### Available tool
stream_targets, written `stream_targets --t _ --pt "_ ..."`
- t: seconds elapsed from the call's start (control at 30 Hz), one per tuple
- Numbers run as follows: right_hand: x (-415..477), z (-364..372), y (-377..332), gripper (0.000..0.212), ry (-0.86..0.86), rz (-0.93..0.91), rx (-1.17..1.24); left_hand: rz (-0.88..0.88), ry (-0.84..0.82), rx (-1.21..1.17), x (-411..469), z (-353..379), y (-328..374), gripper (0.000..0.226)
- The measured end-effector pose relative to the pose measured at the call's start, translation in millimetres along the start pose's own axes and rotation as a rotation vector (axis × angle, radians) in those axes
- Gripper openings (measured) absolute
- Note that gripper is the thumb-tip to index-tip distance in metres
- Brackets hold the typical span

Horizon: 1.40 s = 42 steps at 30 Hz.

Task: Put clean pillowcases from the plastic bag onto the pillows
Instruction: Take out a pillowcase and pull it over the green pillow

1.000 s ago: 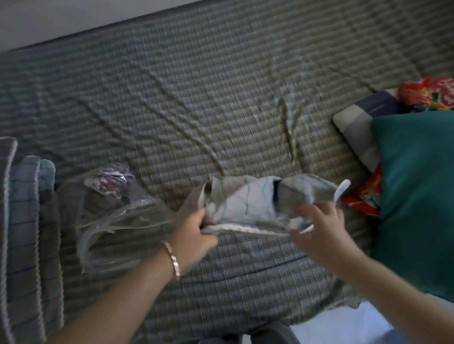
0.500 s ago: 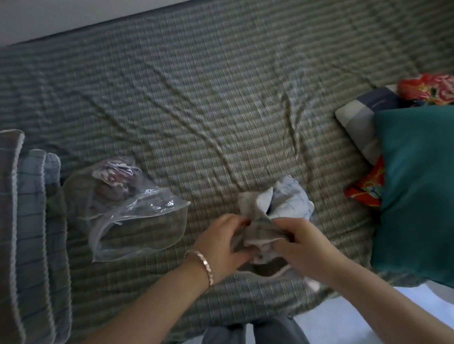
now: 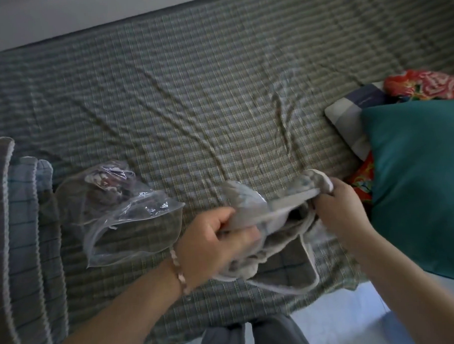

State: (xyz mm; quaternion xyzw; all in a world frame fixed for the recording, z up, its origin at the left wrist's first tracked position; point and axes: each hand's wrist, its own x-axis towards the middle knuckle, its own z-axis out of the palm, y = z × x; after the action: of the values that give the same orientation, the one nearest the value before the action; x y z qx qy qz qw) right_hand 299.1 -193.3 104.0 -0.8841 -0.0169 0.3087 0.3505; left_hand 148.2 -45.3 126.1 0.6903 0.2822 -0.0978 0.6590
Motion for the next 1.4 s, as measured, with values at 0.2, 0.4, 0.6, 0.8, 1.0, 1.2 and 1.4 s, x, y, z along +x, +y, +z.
stream_targets --t 0.2,0.4,0.6,0.8,1.0,1.2,1.4 --pt "-7 -1 6 0.017 -0.465 -0.12 -0.388 -0.082 0.025 1.122 9 -39 -30 0.019" --pt "-8 -6 23 0.027 -0.369 -0.255 -0.788 0.023 0.206 0.558 5 -44 -37 0.041" --pt "2 -14 38 0.007 -0.161 -0.115 -0.463 0.385 0.0 0.815 -9 -40 -47 0.051" --pt "-5 -14 40 0.016 -0.19 -0.024 -0.664 0.018 0.079 0.916 -13 -35 -61 0.067" --pt "-15 -15 31 0.039 -0.416 -0.085 -0.741 -0.229 0.347 1.082 11 -36 -56 0.045" --pt "6 -22 21 0.027 -0.354 -0.019 -0.822 -0.321 0.32 0.795 20 -38 -56 0.061" --pt "-2 11 22 0.047 0.345 -0.669 -0.589 -0.161 0.118 0.661 15 -24 -38 0.077"
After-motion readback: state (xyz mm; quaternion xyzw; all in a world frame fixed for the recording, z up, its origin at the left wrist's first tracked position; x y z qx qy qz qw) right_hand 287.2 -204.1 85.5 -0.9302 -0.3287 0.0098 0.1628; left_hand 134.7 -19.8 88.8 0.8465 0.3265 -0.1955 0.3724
